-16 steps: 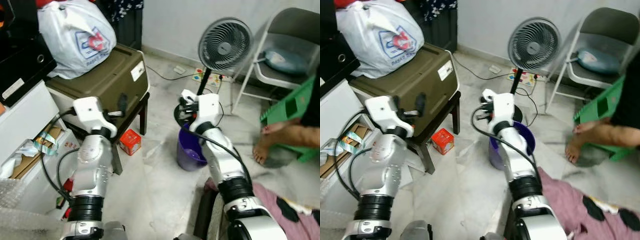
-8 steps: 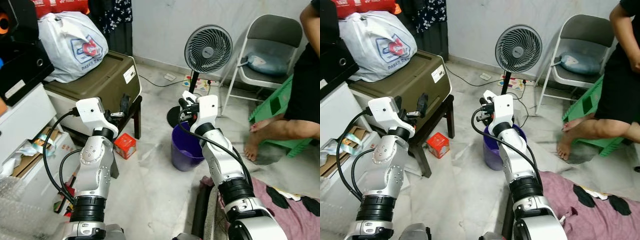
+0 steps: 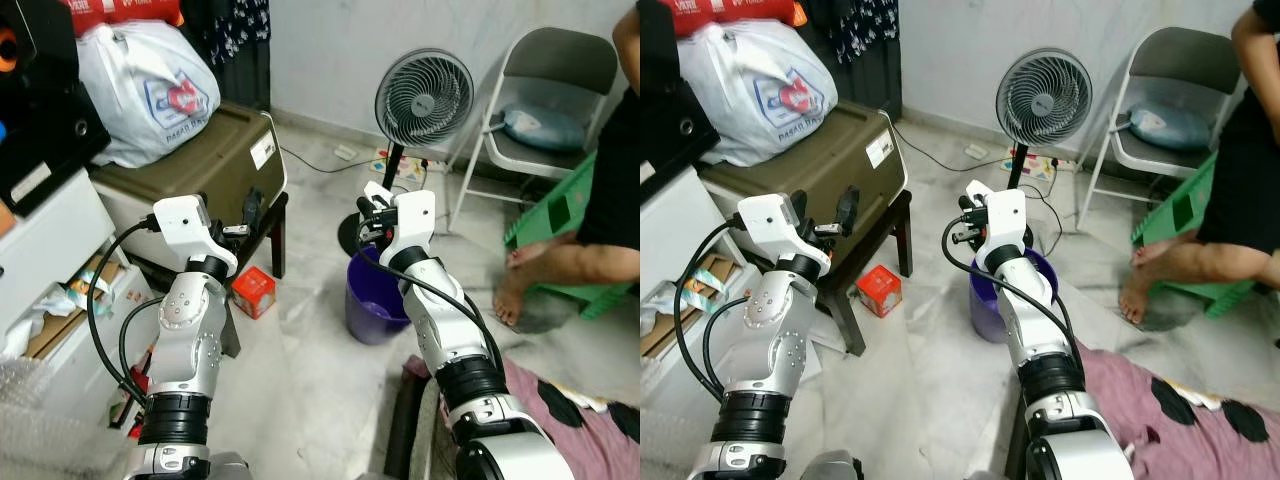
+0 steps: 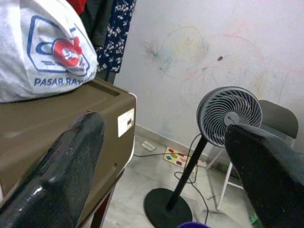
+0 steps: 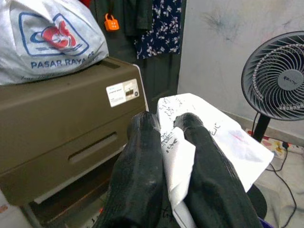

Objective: Clean up the room

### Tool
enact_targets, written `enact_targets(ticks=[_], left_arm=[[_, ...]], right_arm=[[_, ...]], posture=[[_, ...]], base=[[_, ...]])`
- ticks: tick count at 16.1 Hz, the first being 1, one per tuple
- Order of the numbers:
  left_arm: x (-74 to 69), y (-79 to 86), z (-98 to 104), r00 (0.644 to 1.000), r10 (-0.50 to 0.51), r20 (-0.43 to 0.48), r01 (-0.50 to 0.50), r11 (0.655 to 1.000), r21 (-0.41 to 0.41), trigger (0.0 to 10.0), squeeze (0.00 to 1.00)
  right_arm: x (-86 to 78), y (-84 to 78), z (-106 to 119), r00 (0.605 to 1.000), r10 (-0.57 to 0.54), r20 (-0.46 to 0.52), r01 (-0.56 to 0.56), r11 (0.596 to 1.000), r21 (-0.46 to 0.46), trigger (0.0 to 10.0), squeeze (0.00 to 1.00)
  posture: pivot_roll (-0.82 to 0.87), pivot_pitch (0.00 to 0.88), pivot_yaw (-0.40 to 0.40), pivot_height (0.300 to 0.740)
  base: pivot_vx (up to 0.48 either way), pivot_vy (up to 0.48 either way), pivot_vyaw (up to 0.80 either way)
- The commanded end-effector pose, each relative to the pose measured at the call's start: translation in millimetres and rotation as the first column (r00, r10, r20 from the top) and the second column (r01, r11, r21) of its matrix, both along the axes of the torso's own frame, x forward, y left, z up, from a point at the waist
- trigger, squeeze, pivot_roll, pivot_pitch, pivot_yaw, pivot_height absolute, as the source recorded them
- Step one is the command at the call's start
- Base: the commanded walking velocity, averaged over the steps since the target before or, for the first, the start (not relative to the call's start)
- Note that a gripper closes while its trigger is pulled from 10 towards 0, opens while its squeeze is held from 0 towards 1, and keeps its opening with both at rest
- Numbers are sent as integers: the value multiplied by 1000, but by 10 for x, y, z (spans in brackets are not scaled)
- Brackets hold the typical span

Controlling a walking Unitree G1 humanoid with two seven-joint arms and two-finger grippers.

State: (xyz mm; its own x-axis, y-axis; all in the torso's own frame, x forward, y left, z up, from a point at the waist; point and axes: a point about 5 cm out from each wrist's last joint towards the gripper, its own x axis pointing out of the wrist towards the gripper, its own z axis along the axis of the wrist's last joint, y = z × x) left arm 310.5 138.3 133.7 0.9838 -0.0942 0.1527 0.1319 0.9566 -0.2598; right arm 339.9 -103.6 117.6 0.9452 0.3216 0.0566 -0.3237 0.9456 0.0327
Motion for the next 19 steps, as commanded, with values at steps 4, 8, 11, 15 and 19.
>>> enact_targets(ticks=[4, 8, 11, 15, 19], left_arm=[[18, -36, 40, 1000, -20, 18, 20, 1000, -9, 10000, 0], [19, -29, 39, 1000, -20, 18, 20, 1000, -6, 10000, 0], [23, -18, 31, 1000, -9, 8, 9, 1000, -4, 10000, 0], [42, 19, 4, 999, 41, -19, -41, 999, 2, 10000, 0], [57, 50, -21, 997, 68, -43, -68, 998, -1, 10000, 0]], right_arm=[[44, -25, 54, 1000, -15, 17, 15, 1000, -2, 10000, 0], [45, -21, 53, 1000, -19, 16, 19, 1000, 2, 10000, 0], [48, -17, 53, 1000, -21, 16, 21, 1000, 4, 10000, 0], [54, -22, 52, 1000, -22, 17, 22, 1000, 6, 10000, 0], [59, -21, 46, 1000, -29, 10, 29, 1000, 9, 10000, 0]], posture=[[22, 0, -52, 740], [22, 0, -50, 740], [23, 0, -49, 740], [26, 0, -49, 740], [27, 0, -47, 740]], base=[[442, 0, 0], [458, 0, 0], [379, 0, 0], [0, 0, 0], [0, 0, -119]])
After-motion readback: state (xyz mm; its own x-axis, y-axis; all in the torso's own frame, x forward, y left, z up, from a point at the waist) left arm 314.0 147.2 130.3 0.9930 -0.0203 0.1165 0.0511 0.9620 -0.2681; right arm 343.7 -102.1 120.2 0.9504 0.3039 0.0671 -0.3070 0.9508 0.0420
